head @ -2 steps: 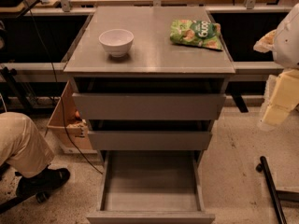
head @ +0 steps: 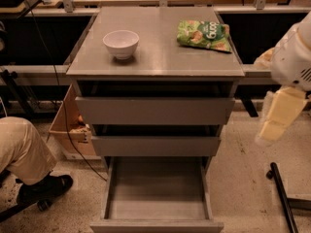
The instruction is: Close bottom drawer
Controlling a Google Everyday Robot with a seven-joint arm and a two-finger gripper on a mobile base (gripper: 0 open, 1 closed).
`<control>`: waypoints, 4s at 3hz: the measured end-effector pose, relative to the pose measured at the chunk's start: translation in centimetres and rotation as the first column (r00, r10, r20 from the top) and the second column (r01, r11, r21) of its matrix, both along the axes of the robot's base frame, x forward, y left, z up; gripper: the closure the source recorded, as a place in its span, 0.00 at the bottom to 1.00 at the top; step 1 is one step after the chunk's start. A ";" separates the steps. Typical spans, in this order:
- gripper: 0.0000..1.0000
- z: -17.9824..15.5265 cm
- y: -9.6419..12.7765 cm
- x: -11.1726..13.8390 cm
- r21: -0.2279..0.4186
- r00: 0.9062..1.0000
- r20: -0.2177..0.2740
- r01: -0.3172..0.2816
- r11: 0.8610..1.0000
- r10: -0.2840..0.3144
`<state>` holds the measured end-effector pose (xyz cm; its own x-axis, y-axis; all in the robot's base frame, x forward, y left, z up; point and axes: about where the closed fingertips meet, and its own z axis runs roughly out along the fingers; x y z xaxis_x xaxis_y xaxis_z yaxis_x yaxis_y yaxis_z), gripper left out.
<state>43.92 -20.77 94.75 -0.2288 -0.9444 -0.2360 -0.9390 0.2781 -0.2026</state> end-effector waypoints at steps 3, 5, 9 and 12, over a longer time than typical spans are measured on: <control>0.00 -22.2 7.4 -2.7 0.221 0.979 -0.199 -0.007 0.975 0.052; 0.00 -21.7 7.1 -2.8 0.224 0.986 -0.169 0.022 0.974 0.017; 0.00 -40.4 17.3 5.3 0.518 0.987 -0.157 0.093 0.850 -0.012; 0.00 -46.4 20.2 5.3 0.485 0.988 -0.153 0.080 0.871 -0.005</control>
Offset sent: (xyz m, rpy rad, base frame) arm -0.0227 0.0719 -0.2384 0.2479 0.2167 0.0180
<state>49.18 -0.52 48.34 -0.3322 -0.7056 -0.6260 -0.9323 0.3462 0.1045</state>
